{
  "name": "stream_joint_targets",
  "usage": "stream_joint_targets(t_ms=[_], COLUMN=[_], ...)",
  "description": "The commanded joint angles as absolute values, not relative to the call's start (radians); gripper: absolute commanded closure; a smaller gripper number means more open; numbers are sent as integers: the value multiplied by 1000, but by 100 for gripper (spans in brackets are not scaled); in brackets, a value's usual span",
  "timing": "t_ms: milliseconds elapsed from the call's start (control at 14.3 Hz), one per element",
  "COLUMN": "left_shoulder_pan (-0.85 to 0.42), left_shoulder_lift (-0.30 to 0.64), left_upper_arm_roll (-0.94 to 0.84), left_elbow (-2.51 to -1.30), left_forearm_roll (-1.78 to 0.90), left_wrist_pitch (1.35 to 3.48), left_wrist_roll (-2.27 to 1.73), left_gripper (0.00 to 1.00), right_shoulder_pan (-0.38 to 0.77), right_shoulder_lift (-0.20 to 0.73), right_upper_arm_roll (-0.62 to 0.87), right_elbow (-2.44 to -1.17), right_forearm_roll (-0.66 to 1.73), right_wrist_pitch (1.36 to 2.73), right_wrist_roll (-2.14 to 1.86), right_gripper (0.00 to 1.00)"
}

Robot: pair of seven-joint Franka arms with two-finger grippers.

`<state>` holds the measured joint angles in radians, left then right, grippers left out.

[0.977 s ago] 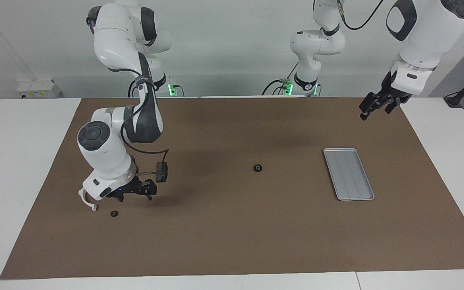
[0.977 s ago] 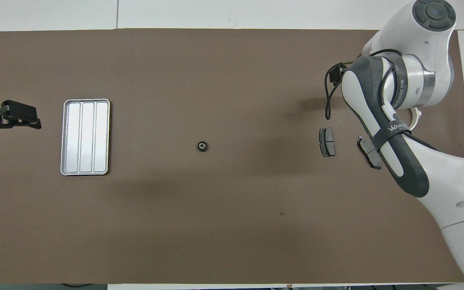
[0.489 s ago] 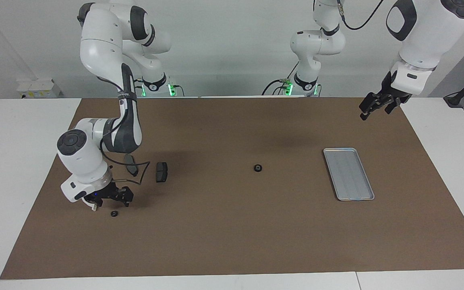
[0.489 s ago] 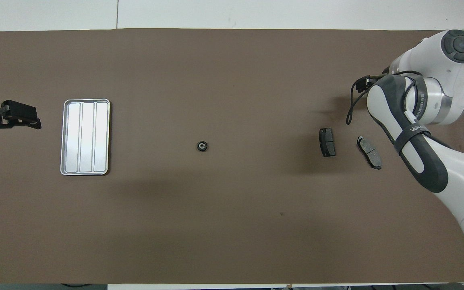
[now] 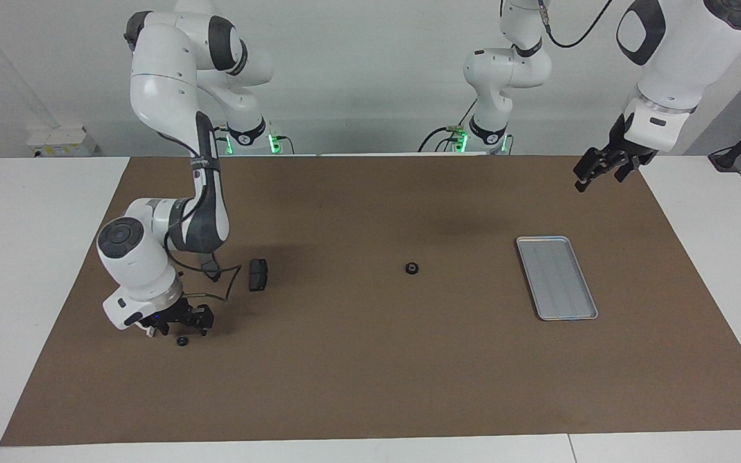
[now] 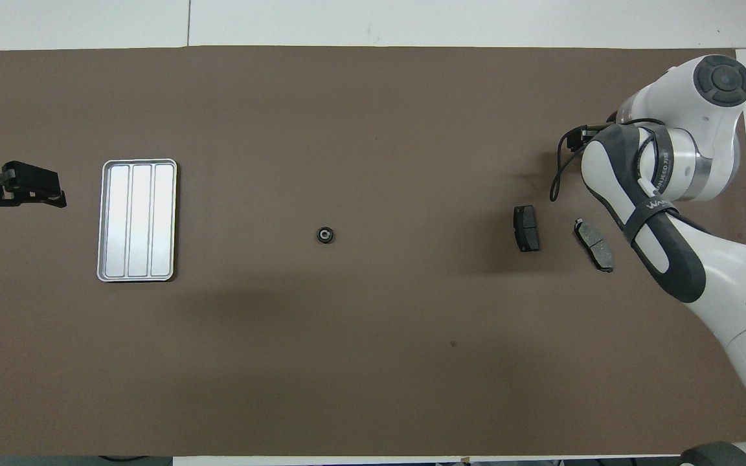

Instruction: Pick bearing gear from pile to tray

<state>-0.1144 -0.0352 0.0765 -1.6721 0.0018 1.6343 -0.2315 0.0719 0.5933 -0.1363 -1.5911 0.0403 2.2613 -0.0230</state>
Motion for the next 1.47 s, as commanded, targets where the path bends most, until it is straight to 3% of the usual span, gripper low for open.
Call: stream_joint_targets(t_ms=[0,559,977,1396], left_shoulder_pan=[-106,-106,-106,-114], left_shoulder_lift=[-60,-60,-60,-64], left_upper_arm_roll=[71,71,71,68], left_elbow=[-1697,-1697,-1697,-1700], left_forearm_roll=[-14,-14,-14,-14], left_wrist_pitch=[1629,1629,1629,1606], left_wrist_roll=[-224,-224,-224,-224], left_gripper=[0,0,0,0], right_shoulder_pan=[58,26,28,26], right_shoulder_lift=[624,692,700,699], right_upper_arm_roll=[-124,-124,-121,-120], right_elbow=[-1565,-1450,-1443,-1445], right_forearm_roll=[37,31,64,64], right_wrist_pitch=[2276,2191,2189,2191], right_wrist_roll=[-6,-8,23,29], right_gripper=[8,12,17,37])
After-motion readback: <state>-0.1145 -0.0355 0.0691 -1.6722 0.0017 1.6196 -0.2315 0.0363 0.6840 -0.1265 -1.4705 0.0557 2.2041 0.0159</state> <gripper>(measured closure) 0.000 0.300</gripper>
